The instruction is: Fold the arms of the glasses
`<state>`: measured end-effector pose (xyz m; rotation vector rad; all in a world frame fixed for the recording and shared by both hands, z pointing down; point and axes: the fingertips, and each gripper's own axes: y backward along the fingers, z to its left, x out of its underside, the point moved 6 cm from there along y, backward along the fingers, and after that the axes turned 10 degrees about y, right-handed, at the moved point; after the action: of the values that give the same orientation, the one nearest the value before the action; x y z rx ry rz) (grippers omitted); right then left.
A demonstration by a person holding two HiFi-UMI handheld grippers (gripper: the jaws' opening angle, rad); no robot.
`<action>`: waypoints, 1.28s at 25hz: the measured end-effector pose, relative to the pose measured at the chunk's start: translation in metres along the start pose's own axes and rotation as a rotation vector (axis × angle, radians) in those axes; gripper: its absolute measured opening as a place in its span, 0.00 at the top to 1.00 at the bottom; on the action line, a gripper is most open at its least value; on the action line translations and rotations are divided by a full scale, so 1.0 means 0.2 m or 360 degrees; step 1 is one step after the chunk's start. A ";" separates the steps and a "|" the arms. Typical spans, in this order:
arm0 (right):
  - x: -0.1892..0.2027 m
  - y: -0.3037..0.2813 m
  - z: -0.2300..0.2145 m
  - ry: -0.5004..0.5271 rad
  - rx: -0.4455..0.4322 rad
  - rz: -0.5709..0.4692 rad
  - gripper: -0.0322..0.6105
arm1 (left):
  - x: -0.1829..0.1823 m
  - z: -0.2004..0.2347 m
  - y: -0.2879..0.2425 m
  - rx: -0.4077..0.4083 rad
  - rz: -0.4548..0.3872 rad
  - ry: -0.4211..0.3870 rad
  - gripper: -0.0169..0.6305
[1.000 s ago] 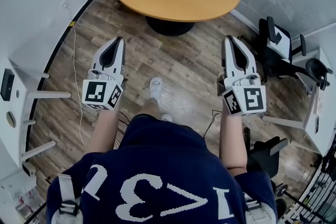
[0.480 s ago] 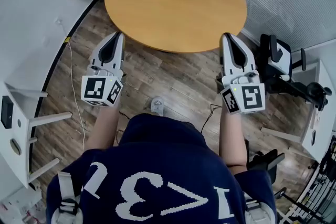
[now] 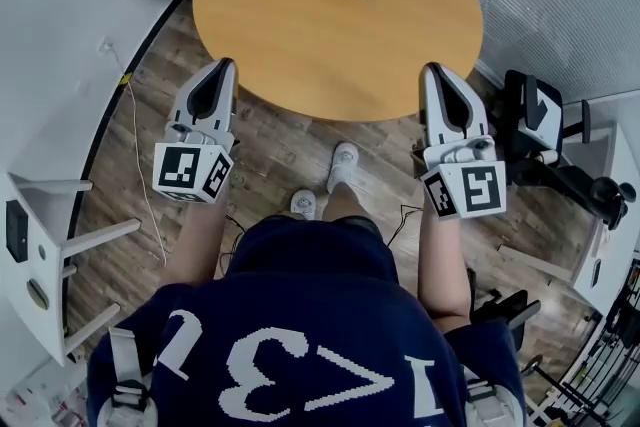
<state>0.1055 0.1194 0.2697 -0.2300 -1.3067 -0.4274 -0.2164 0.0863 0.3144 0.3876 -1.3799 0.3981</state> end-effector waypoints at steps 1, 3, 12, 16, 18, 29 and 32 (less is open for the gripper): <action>0.02 -0.04 -0.03 -0.0010 -0.0006 -0.0004 0.90 | 0.01 0.02 -0.03 -0.0011 0.0003 0.0003 0.94; 0.05 -0.13 -0.08 -0.0030 -0.0026 -0.0020 0.90 | 0.03 0.04 -0.10 -0.0037 0.0005 0.0009 0.94; 0.11 -0.64 -0.45 -0.0022 -0.0177 -0.0097 0.90 | -0.02 0.18 -0.57 -0.0195 -0.0042 -0.0022 0.94; 0.15 -0.85 -0.67 -0.0015 -0.0212 -0.0109 0.90 | -0.04 0.22 -0.81 -0.0261 -0.0086 -0.0023 0.94; 0.19 -0.93 -0.76 -0.0017 -0.0236 -0.0106 0.90 | -0.03 0.23 -0.90 -0.0294 -0.0098 -0.0017 0.94; 0.35 -1.18 -0.93 -0.0098 -0.0235 -0.0030 0.90 | -0.02 0.31 -1.22 -0.0272 -0.0055 0.0008 0.94; 0.36 -1.22 -0.92 -0.0110 -0.0215 -0.0010 0.90 | -0.02 0.34 -1.28 -0.0227 -0.0022 0.0017 0.94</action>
<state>0.1771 -0.1871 0.2749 -0.3568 -1.3478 -0.5175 -0.1515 -0.1701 0.3129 0.2771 -1.3854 0.2878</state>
